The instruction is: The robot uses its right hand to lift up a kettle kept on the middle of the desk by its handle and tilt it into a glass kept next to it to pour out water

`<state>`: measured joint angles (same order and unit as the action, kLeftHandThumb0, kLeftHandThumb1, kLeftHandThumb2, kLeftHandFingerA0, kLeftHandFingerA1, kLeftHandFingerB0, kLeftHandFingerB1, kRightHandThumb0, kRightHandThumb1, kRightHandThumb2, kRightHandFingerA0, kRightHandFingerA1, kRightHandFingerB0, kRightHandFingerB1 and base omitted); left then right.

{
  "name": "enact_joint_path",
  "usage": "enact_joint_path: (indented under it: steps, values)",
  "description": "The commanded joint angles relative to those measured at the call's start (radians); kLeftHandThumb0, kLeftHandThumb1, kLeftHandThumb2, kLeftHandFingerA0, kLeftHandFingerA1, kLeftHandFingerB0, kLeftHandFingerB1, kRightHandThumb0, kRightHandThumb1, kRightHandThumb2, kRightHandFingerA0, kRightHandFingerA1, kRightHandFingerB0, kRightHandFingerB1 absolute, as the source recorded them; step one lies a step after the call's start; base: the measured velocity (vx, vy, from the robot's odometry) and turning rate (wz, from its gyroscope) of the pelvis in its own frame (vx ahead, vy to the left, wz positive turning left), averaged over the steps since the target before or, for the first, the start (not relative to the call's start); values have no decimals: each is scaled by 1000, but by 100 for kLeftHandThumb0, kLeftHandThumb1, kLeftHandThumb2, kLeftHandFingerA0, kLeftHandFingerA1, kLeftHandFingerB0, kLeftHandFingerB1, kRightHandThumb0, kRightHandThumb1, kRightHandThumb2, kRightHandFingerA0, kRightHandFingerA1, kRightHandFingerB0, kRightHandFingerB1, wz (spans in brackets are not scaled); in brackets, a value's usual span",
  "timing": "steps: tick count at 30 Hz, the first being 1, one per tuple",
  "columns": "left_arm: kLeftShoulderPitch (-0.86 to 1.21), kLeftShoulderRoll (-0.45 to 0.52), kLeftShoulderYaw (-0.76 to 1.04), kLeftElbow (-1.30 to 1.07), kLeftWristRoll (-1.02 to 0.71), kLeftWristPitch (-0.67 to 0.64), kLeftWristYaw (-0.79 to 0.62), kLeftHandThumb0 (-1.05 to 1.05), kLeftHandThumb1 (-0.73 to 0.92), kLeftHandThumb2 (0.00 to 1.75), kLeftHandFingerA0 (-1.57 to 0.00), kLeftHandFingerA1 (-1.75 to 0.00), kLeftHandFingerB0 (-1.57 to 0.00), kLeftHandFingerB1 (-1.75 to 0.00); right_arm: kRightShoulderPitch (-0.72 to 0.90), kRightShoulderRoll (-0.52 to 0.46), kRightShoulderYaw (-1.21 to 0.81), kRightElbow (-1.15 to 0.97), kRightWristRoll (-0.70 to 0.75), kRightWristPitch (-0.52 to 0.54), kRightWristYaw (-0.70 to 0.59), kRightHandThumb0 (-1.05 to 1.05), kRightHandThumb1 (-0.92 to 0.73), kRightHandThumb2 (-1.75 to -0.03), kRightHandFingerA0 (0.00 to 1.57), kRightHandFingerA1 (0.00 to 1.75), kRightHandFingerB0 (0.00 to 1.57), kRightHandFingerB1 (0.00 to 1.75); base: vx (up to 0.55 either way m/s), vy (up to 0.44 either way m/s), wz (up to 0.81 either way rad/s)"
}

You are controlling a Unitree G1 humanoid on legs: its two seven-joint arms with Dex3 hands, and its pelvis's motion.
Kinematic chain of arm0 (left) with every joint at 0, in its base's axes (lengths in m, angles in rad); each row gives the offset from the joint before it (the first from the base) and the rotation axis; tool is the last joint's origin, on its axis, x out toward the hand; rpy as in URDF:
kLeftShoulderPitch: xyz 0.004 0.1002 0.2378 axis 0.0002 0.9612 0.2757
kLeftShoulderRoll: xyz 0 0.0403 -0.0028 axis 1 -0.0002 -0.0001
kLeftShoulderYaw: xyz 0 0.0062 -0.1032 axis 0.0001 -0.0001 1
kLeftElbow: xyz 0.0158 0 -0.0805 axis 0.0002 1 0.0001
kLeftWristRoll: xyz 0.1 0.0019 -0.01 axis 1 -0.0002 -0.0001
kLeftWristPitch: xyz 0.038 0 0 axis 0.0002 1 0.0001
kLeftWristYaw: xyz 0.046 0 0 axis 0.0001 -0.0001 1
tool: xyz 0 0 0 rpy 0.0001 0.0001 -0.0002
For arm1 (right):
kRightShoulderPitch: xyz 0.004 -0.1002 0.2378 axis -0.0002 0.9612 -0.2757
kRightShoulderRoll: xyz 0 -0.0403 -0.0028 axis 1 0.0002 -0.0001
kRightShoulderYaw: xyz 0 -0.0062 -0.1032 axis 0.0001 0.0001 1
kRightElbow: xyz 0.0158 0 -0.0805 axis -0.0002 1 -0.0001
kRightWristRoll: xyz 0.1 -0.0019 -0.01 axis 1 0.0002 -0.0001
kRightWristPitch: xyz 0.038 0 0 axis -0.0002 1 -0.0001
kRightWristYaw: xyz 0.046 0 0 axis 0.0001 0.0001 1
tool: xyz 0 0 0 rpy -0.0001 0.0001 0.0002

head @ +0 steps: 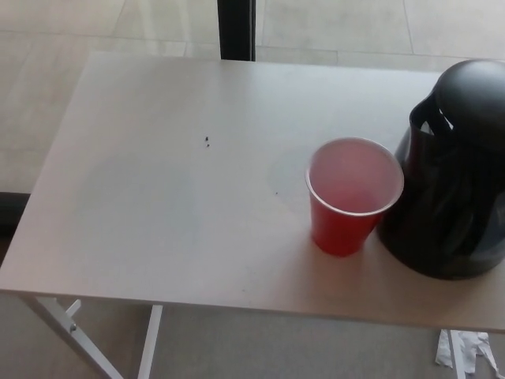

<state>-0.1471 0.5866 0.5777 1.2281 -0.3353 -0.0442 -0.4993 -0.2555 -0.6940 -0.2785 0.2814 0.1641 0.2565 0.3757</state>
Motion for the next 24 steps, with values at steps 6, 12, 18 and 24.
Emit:
enact_joint_path:
  steps: [6, 12, 18, 24]
  values:
    - [12, 21, -23, 15, 13, -42, -13, -64, 1, 84, -61, -147, -51, -153, -67, 17, -46, 34, -18, -34, -73, -33, -43, -96, 2, 51, 0, 49, 0, 0, 0]
    - [14, 18, -30, 18, 11, -14, 22, -31, -24, 72, -89, -109, -84, -109, -87, 29, 13, 44, -55, -62, -51, -33, -43, -96, 3, 51, 0, 48, 0, 0, 0]
    - [30, 16, -57, 6, 31, -33, 29, -105, 21, 105, -69, -160, -57, -169, -135, 31, 89, 74, -84, -43, -28, -61, -54, -56, 11, 34, 9, 24, 0, 0, 0]
    - [25, 18, -64, 12, 29, -31, 29, -105, 16, 93, -72, -147, -64, -140, -180, 20, 135, 120, -113, -80, -15, -61, -53, -56, 11, 36, 9, 25, 0, 0, 0]
